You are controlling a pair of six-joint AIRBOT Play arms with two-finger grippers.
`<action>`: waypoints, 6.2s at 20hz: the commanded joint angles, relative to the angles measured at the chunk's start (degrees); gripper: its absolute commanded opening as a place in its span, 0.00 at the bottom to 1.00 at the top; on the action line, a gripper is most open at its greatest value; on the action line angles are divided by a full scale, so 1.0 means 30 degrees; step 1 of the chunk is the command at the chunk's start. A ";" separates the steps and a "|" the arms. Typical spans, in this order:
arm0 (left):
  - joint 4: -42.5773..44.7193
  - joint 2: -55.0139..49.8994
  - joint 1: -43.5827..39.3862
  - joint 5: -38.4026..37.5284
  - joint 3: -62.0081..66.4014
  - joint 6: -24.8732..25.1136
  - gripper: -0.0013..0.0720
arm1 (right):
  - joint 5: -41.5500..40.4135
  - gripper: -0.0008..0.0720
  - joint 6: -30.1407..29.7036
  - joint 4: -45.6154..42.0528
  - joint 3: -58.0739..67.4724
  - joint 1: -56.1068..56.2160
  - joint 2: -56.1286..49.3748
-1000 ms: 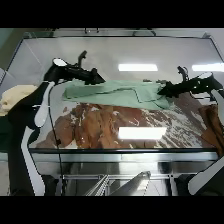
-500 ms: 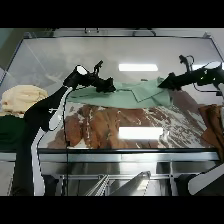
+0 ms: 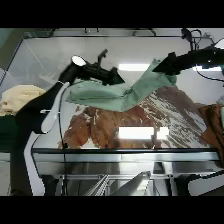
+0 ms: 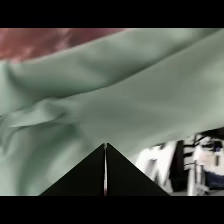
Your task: Fold the shirts.
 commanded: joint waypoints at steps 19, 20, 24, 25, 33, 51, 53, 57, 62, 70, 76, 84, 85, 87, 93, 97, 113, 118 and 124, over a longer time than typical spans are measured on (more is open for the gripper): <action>-0.3694 0.9610 1.1642 -0.5588 -1.0469 0.3548 0.04 | -1.0222 0.34 -0.6601 1.0987 0.7533 1.2968 -0.8561; -0.3723 0.9610 1.1533 -0.5588 -1.0608 0.3548 0.04 | -0.9391 0.29 -0.6594 1.0965 0.7460 1.2495 -0.8182; -0.3657 0.9610 1.1424 -0.6105 -1.0615 0.3745 0.04 | -0.6127 0.04 -0.4218 1.0200 0.5013 0.9355 -0.5909; -0.3650 0.9610 1.1453 -0.6200 -1.0608 0.3745 0.04 | -0.5472 0.04 -0.3264 0.9632 0.4328 0.8444 -0.5384; -0.3548 0.9610 1.1453 -0.7584 -1.0615 0.4087 0.04 | -0.7351 0.04 0.2703 0.0189 -0.5996 0.6849 0.0627; -0.3555 0.9610 1.1417 -0.7584 -1.0608 0.4750 0.04 | -1.2313 0.78 0.0801 0.6470 -0.4240 1.0040 -0.6156; -0.3555 0.9610 1.1417 -0.7606 -1.0615 0.4750 0.04 | -1.1825 0.17 0.0903 0.6725 -0.3577 1.0324 -0.6397; -0.3555 0.9610 1.1417 -0.7752 -1.0615 0.4750 0.04 | -0.9289 0.04 0.0430 0.6390 -0.3184 0.9653 -0.4801; -0.3563 0.9610 1.1417 -0.8561 -1.0615 0.4736 0.04 | -0.5217 0.04 0.5319 -0.0831 -0.3111 0.4983 0.1953; -0.3577 0.9610 1.1417 -0.9347 -1.0615 0.4408 0.04 | -0.1523 0.04 0.9559 -0.4335 -0.1880 -0.7890 0.7614; -0.3570 0.9610 1.1417 -0.8706 -1.0615 0.3920 0.04 | -0.2127 0.04 0.9712 -0.3621 0.2994 -1.3121 0.3759; -0.3541 0.9610 1.1417 -0.7934 -1.0615 0.3934 0.04 | 0.3956 0.04 1.3085 -0.9420 0.5741 -1.6517 0.3636; -0.3548 0.9610 1.1417 -0.8065 -1.0615 0.4131 0.04 | 0.5807 0.04 1.3078 -1.1395 0.5654 -1.6677 0.3694; -0.3541 0.9610 1.1409 -0.8240 -1.0615 0.4503 0.04 | 0.7723 0.04 1.3070 -1.5759 0.4546 -1.6779 0.4707; -0.3526 0.9610 1.1256 -0.8466 -1.0615 0.5530 0.04 | 0.7708 0.04 1.2305 -2.1005 -0.2069 -1.8105 0.8255; -0.3504 0.9610 1.0637 -0.8590 -1.0615 0.5625 0.04 | 0.6768 0.04 1.0775 -2.4363 -0.7402 -1.8724 0.8466; -0.4575 0.9610 0.9398 -0.7803 -1.0535 0.5727 0.04 | 0.3184 0.04 1.0258 -1.5380 -0.9712 -1.6072 0.8284; -0.5005 1.0047 0.9821 -0.8655 -1.1366 0.5967 0.03 | 0.0619 0.04 0.7956 -0.8881 -1.2211 -1.1402 1.0331; -0.4517 1.6976 0.8080 -0.7723 -2.2403 0.7752 0.03 | -0.4022 0.04 0.6681 -0.5799 -2.4057 -0.1807 1.8892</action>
